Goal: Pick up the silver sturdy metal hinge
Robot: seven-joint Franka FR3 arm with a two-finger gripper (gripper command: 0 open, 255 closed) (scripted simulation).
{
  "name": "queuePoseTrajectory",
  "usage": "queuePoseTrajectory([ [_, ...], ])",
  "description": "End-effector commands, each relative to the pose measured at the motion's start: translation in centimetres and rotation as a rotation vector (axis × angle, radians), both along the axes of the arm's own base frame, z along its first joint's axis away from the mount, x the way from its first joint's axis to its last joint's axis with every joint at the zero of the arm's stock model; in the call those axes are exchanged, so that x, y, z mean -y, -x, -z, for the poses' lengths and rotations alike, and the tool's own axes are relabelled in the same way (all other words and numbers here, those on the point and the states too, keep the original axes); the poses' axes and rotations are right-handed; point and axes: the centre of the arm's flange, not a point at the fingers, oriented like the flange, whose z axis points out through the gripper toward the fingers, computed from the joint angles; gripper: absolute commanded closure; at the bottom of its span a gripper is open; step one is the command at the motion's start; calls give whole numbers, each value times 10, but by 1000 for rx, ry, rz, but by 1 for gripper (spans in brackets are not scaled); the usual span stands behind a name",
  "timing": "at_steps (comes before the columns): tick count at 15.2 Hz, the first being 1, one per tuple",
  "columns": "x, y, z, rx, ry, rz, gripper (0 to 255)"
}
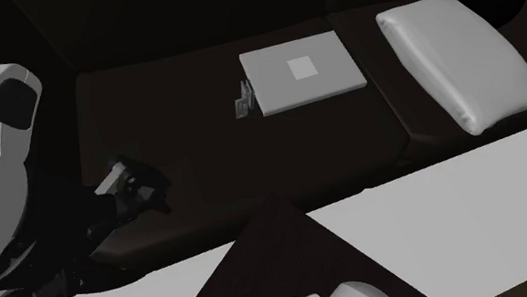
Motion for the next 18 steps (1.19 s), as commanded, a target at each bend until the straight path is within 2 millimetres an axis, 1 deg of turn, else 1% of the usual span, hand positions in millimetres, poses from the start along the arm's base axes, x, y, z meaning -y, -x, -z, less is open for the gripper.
queuePoseTrajectory([
  [1,0,0,0,0,0,0,0],
  [18,185,-69,113,76,-55,42,0],
])
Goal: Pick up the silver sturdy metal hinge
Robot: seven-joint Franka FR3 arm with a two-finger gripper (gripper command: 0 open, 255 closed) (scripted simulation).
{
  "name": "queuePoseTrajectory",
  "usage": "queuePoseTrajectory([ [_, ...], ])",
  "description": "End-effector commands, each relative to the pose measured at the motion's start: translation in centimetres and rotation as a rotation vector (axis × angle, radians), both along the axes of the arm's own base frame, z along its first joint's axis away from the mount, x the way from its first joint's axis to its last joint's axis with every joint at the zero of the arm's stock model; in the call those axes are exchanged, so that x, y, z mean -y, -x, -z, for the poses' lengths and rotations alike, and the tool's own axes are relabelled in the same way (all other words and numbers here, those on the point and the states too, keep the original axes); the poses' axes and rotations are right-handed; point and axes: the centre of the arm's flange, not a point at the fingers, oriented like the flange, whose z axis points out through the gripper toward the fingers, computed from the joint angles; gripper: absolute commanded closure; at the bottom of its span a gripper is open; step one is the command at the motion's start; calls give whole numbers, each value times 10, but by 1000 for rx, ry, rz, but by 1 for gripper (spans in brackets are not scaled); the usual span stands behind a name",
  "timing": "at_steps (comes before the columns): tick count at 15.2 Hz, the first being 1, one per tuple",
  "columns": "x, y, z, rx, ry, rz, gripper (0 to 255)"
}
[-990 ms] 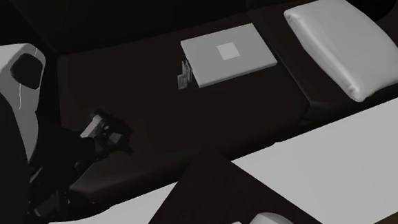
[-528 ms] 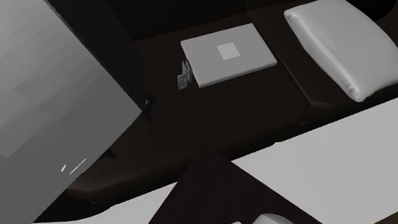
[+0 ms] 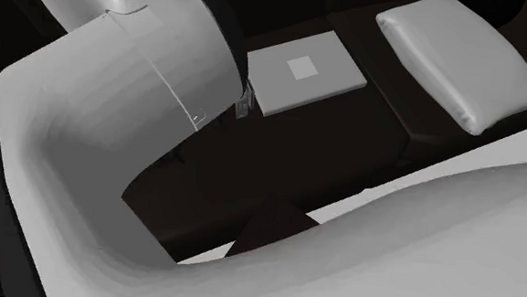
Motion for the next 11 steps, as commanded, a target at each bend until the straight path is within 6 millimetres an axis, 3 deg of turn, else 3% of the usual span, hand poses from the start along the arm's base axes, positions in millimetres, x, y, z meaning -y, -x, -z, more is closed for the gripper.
queuePoseTrajectory([
  [1,21,-7,13,11,-5,4,0],
  [11,128,-48,82,55,-37,29,0],
])
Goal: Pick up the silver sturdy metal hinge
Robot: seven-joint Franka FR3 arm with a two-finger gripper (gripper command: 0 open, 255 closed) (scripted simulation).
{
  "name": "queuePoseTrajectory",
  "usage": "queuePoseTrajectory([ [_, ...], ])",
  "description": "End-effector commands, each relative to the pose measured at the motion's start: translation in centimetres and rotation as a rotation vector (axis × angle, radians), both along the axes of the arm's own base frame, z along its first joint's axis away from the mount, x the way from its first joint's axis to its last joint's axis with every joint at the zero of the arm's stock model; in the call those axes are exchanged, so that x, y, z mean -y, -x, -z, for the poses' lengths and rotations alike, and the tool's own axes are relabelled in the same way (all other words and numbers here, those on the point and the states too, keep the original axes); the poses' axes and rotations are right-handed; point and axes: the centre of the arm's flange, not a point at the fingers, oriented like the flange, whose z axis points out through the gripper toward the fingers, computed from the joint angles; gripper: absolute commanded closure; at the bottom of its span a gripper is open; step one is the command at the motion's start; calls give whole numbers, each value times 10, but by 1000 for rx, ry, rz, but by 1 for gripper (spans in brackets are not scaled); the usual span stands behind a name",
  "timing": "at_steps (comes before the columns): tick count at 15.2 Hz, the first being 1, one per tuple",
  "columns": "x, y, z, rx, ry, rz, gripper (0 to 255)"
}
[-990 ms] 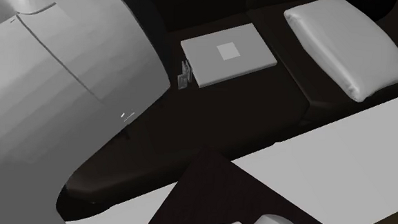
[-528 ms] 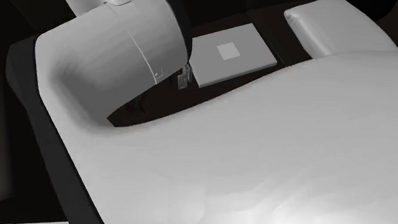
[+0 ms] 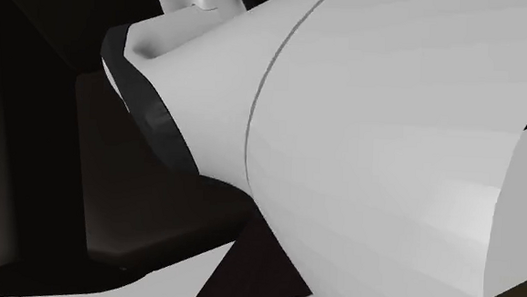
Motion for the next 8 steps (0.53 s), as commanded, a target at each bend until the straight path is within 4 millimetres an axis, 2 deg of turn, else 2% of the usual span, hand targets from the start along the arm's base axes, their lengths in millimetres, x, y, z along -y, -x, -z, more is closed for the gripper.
queuePoseTrajectory([
  [1,22,-8,14,10,-5,5,0],
  [8,96,-37,63,41,-27,22,0],
])
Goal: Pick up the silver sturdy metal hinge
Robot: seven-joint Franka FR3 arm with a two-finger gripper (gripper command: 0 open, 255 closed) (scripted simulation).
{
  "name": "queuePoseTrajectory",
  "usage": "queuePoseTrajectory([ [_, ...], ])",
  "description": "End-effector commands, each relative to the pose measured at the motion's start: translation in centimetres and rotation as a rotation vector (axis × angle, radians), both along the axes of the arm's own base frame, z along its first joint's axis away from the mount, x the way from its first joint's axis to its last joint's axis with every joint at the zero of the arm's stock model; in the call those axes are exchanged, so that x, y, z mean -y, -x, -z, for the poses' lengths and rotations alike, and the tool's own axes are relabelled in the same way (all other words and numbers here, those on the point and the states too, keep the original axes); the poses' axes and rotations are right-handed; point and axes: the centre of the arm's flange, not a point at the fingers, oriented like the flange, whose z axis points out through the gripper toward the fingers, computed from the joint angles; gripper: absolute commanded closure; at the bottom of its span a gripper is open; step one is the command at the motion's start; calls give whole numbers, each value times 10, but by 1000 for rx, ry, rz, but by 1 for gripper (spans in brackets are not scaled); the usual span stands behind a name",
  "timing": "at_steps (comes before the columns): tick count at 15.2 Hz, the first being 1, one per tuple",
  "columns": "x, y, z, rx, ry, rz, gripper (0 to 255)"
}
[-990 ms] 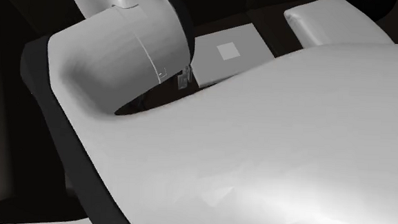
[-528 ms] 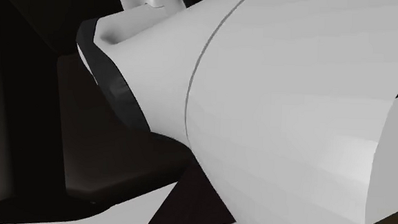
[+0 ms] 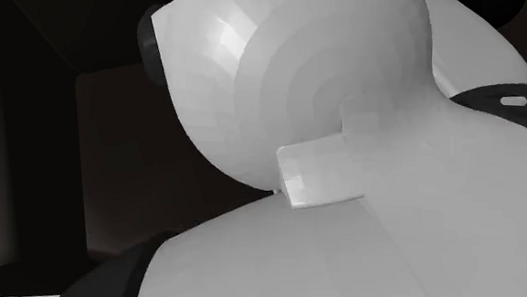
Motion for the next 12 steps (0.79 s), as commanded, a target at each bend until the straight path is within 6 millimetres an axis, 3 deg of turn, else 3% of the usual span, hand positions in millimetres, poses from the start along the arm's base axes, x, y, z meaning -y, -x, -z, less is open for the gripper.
queuePoseTrajectory([
  [1,23,-9,15,11,-6,4,0],
  [11,128,-51,87,56,-38,29,0],
  [12,129,-51,87,56,-39,29,0],
])
